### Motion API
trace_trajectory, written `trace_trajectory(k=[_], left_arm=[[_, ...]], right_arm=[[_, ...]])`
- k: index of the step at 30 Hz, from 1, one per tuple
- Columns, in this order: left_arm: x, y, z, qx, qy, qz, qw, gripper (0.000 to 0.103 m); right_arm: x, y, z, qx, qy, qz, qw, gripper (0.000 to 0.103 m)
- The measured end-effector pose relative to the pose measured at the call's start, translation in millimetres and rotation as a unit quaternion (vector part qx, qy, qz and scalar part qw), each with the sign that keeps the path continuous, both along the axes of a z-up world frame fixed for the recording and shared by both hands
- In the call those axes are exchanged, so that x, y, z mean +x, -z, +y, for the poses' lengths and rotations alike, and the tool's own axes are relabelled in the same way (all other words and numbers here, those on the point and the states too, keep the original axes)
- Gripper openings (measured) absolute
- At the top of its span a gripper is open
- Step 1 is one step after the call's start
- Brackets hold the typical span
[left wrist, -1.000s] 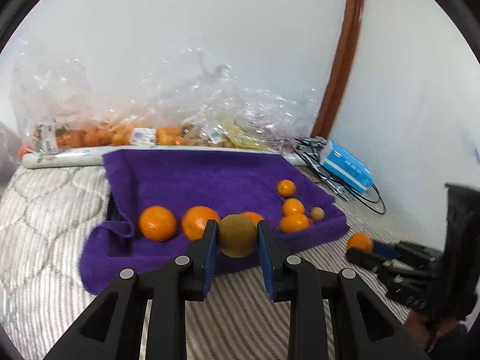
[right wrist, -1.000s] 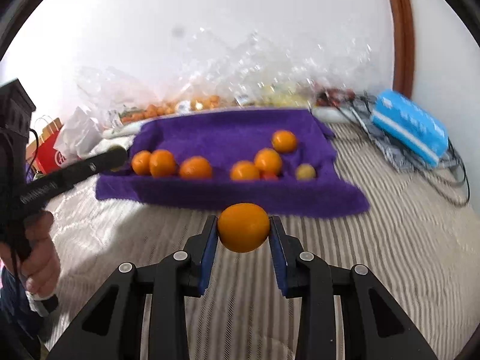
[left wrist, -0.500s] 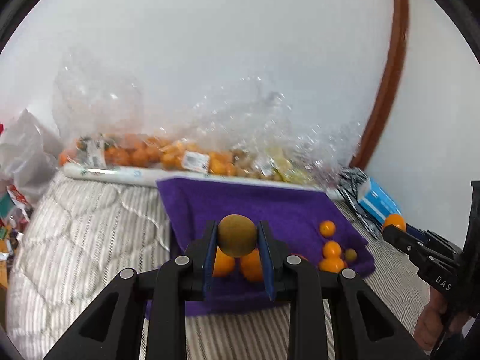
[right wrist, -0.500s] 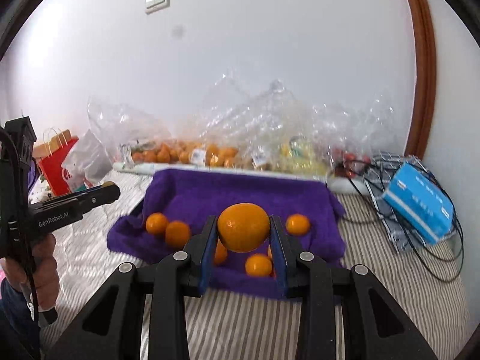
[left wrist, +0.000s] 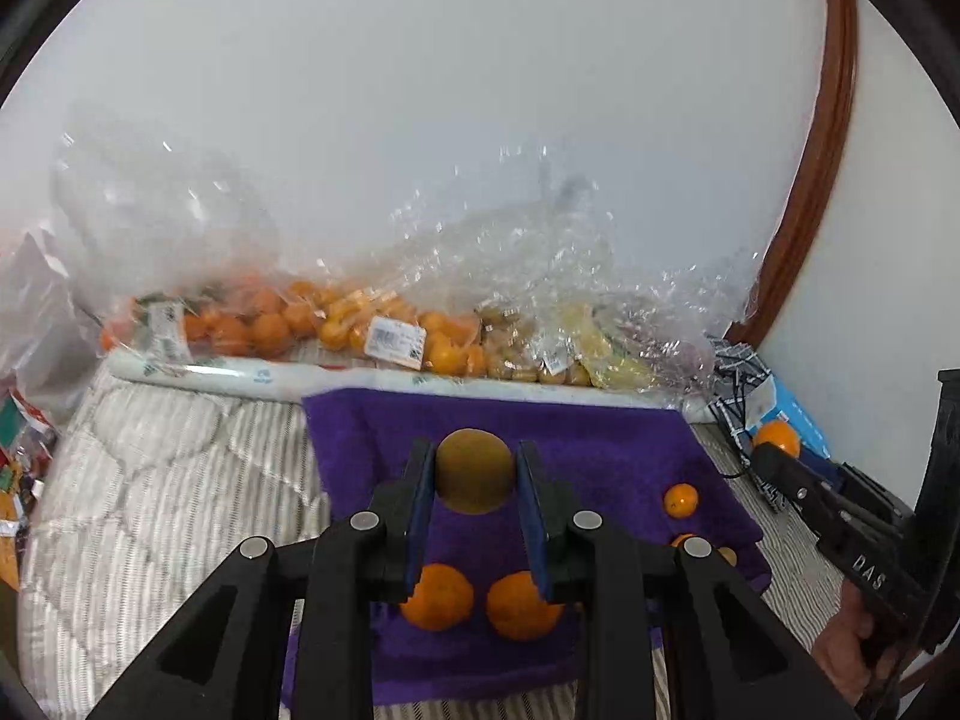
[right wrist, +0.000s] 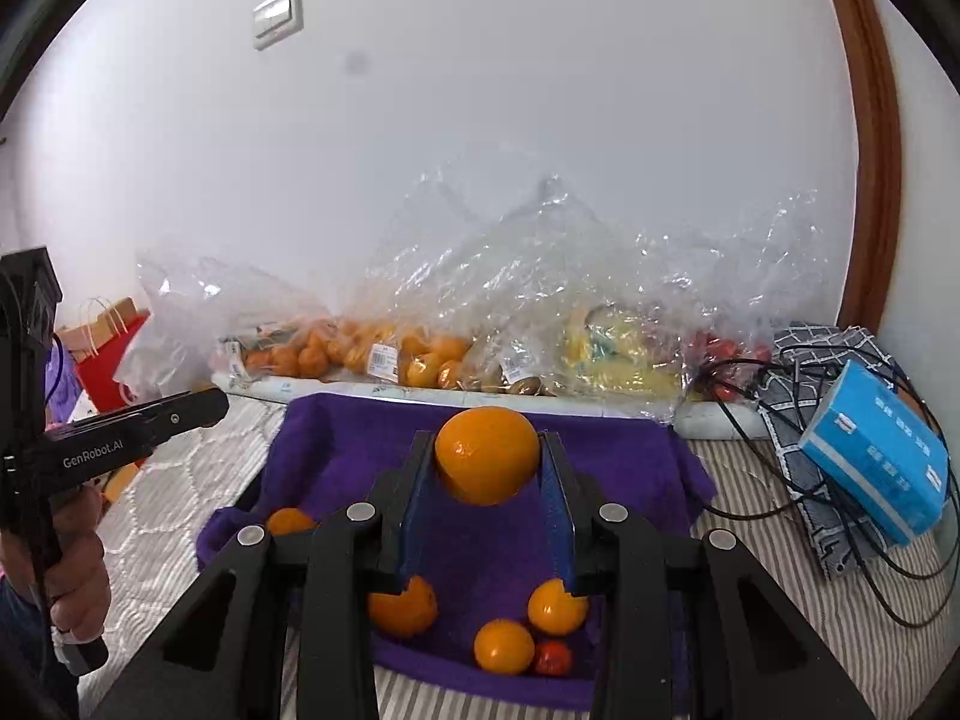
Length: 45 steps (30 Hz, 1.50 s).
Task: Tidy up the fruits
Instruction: 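Lower the yellow fruit onto the towel with the left gripper while the right gripper places its orange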
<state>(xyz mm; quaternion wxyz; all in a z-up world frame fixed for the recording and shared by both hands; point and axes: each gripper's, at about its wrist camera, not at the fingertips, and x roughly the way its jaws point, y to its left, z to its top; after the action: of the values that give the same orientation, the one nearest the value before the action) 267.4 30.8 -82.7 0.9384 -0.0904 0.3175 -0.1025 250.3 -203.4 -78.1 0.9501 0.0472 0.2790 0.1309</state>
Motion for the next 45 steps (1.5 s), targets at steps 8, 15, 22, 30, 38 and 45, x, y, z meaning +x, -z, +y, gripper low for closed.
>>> trace_trajectory(k=[8,15,22,30,38,45], left_arm=[[31.9,35.1,-13.3,0.005,0.009,0.049,0.9988,0.025],[54.5,60.3,-23.6,0.004,0.020,0.090,0.9957,0.025],[70.4,80.8,-31.9,0.011,0.025,0.134,0.9906,0.025],[78.7,94.1,-31.0,0.023,0.019,0.166,0.9857,0.025],[69.5,87.8,-29.0,0.034,0.013,0.167,0.9853,0.033],[26.0,46.3,-17.1,0.042,-0.001,0.122,0.9917,0.064]], right_arm=[[27.2,41.5,10.5,-0.002,-0.018,0.047,0.999,0.034],[42.6,67.8,18.0,-0.002,-0.026,0.093,0.995,0.034],[48.9,84.6,25.5,-0.019,-0.032,0.118,0.992,0.034],[52.6,93.3,27.4,-0.024,-0.034,0.132,0.990,0.034],[44.3,85.1,21.0,-0.011,-0.027,0.118,0.993,0.043],[23.6,37.6,12.3,0.000,0.006,0.081,0.997,0.063]])
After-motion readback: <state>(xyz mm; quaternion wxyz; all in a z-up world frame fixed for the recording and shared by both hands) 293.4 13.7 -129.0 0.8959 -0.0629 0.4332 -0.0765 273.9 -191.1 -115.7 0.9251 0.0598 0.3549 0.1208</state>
